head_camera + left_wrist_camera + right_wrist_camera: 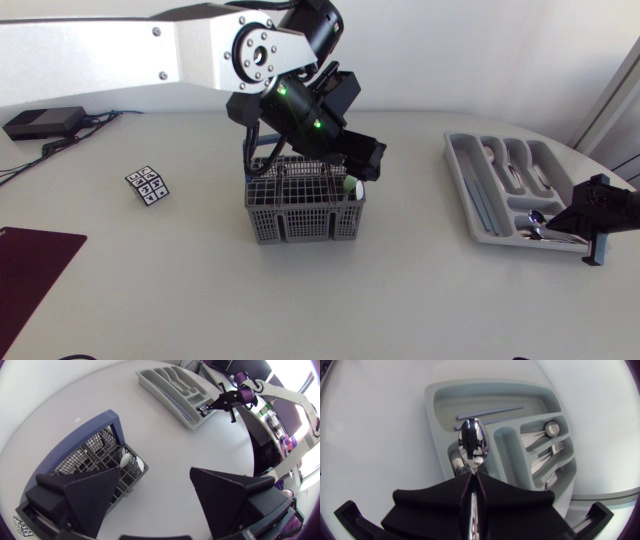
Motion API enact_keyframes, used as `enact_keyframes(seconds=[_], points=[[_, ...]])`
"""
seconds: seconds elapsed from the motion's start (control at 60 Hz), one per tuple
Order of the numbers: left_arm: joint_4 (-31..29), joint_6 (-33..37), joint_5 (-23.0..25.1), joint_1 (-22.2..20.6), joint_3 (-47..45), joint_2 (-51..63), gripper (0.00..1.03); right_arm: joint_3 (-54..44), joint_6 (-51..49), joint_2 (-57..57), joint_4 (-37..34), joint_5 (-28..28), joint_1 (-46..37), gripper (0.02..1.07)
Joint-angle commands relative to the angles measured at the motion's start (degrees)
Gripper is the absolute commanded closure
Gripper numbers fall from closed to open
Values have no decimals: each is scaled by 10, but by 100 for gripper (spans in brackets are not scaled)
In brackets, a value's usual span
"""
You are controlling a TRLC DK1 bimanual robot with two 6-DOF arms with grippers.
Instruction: Transfer all utensils from the basket to the drawer tray.
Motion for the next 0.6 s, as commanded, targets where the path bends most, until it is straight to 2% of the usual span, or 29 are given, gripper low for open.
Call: enact_keyframes(seconds=[0.0,0.15,0.267,0.317,0.367,0.433,0.583], points=[[7,-14,7,3,-17,17,9,1,-27,22,28,14,-4,101],[19,-17,8,7,-17,29,11,0,-28,41,61,33,-4,100],[24,-19,8,7,-20,38,12,-14,-25,35,78,34,-4,70],[27,-19,8,8,-20,42,15,-19,-24,28,80,34,-4,61],[31,-21,8,8,-21,47,18,-26,-19,16,81,34,-4,54],[31,-22,9,7,-21,49,20,-27,-8,5,80,32,-4,53],[36,-29,11,3,-20,58,39,-44,40,-34,79,14,0,39]])
